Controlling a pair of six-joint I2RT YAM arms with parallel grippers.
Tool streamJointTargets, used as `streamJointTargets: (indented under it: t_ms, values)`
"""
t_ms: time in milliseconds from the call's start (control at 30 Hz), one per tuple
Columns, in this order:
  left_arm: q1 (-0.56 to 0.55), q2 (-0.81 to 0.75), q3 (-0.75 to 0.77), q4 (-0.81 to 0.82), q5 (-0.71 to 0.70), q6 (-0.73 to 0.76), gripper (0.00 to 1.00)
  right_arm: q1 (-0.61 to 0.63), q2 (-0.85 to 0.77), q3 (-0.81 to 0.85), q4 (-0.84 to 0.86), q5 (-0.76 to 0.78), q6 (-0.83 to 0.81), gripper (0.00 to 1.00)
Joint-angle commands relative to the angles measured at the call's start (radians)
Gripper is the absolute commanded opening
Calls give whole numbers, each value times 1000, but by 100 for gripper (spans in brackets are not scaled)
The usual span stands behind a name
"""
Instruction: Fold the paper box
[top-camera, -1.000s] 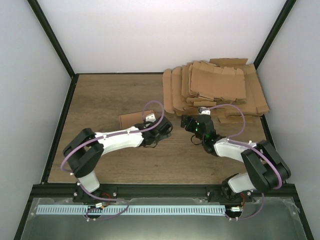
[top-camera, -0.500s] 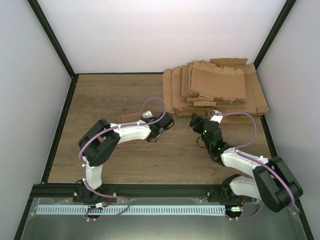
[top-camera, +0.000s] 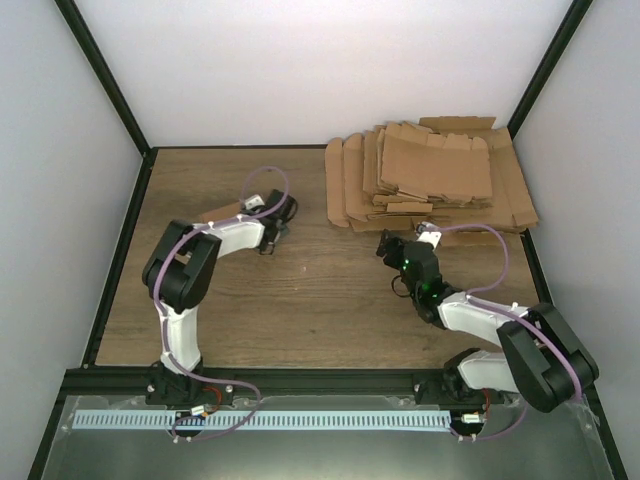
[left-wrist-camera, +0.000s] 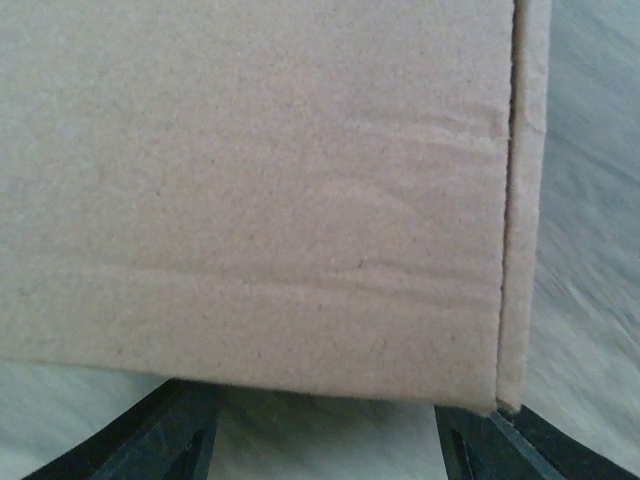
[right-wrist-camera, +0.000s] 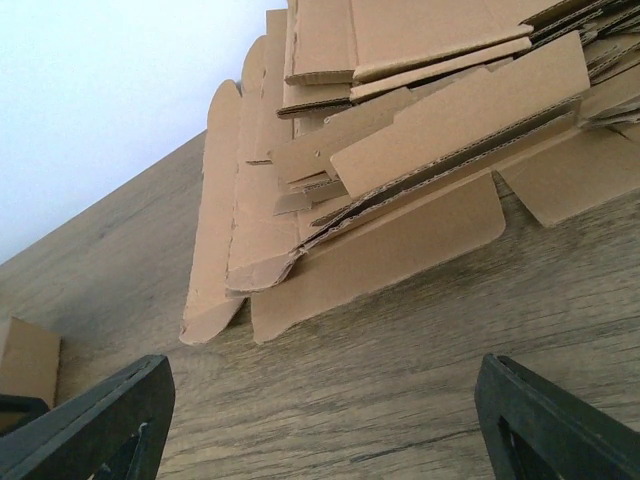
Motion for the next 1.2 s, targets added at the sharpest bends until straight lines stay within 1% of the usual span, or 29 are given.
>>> streamJointTargets:
  t_ms: [0, 33, 67, 133, 200, 300, 500, 600, 667, 800, 867, 933, 1000, 1100, 1167]
  values:
    - [121, -2, -8, 66, 47, 249, 62, -4, 26, 55, 18, 4, -13, 85]
    - [152, -6, -8, 68, 57, 269, 64, -3, 31, 58, 15, 4, -14, 85]
    - [182, -8, -9, 74, 75, 321, 66, -4, 32, 60, 16, 3, -14, 85]
    - [245, -8, -9, 93, 122, 378, 71, -4, 34, 61, 17, 1, -17, 85]
    - [295, 12, 16, 70, 135, 407, 74, -4, 36, 60, 20, -3, -19, 85]
    - [367, 36, 56, 29, 117, 411, 76, -4, 46, 60, 26, -12, -20, 85]
    - [498, 1, 53, 51, 126, 422, 78, -4, 64, 67, 30, -33, -21, 85]
    - [556, -21, 49, 31, 103, 387, 82, -4, 68, 70, 31, -38, -23, 85]
    - [591, -36, 31, 47, 134, 369, 83, -4, 69, 72, 30, -41, -25, 85]
    - [615, -57, 5, 112, 215, 399, 83, -4, 72, 74, 32, -46, -27, 85]
    - [618, -46, 31, 89, 178, 395, 83, -4, 75, 77, 32, -48, -28, 85]
    - [637, -37, 56, 37, 151, 348, 83, -4, 80, 76, 33, -54, -26, 85]
    - [652, -55, 21, 59, 189, 308, 82, -4, 86, 76, 36, -59, -23, 85]
    - [648, -106, -72, 153, 258, 286, 82, -4, 94, 81, 40, -64, -21, 85]
    - [642, -127, -116, 213, 307, 310, 75, -4, 102, 85, 38, -71, -20, 85]
